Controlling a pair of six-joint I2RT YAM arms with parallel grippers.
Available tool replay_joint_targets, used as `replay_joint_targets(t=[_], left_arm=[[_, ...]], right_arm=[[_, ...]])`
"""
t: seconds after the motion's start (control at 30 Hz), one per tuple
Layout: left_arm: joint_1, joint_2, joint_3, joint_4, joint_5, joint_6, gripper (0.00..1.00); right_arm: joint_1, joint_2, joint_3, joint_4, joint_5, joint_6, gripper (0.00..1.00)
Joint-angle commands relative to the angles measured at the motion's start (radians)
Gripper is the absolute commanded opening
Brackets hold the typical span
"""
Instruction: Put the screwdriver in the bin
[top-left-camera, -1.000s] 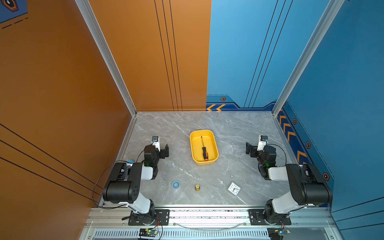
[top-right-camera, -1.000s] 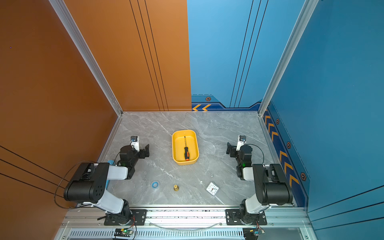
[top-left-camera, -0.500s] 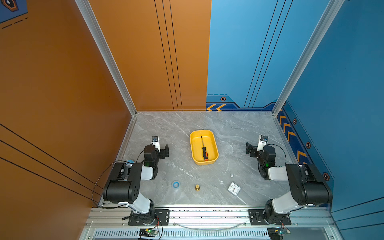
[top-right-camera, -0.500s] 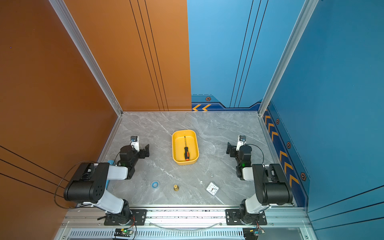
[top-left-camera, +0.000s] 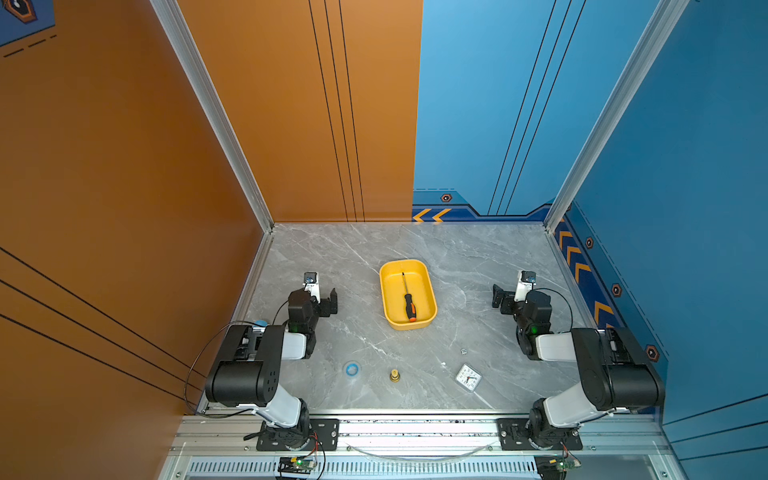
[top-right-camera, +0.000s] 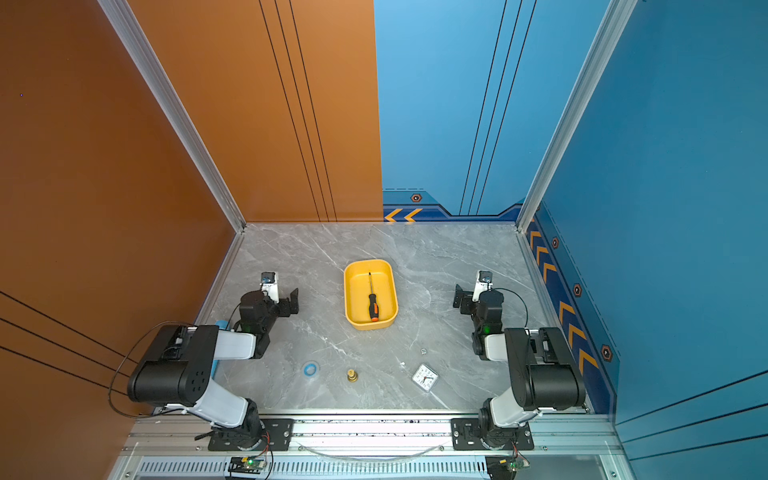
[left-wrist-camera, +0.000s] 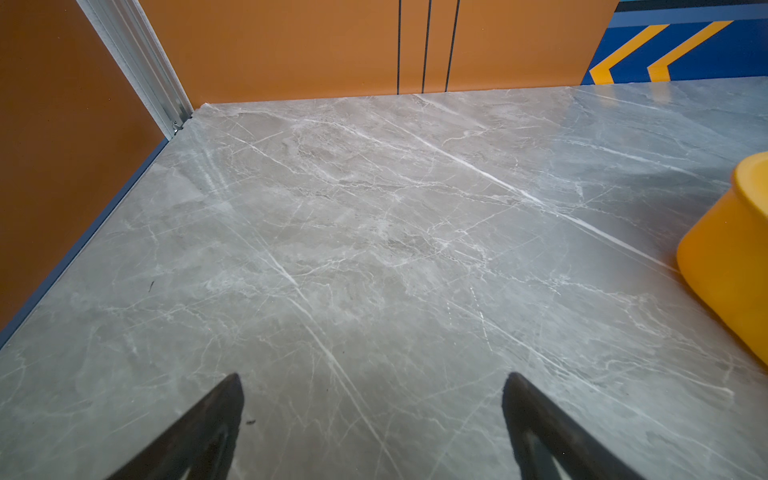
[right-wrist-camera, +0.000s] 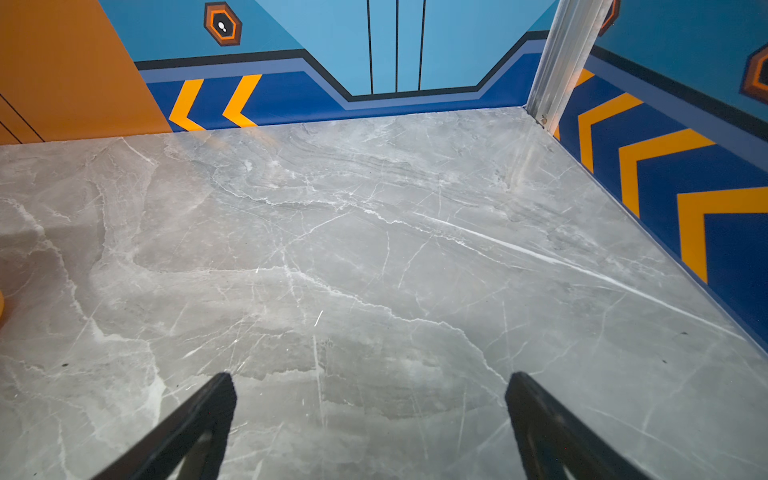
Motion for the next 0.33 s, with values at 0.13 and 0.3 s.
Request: replay_joint_targets(t=[0.13, 0.3], left_arm=[[-0.012, -0.002, 0.012, 0.016, -0.078, -0.022, 0.98], [-0.015, -0.003, 0.012, 0.017, -0.082, -0.021, 0.98]], right_arm=[[-0.003, 0.009, 0.021, -0.003, 0.006, -0.008, 1.00], [-0.002, 0.007, 0.019, -0.003, 0.011, -0.007, 1.00]])
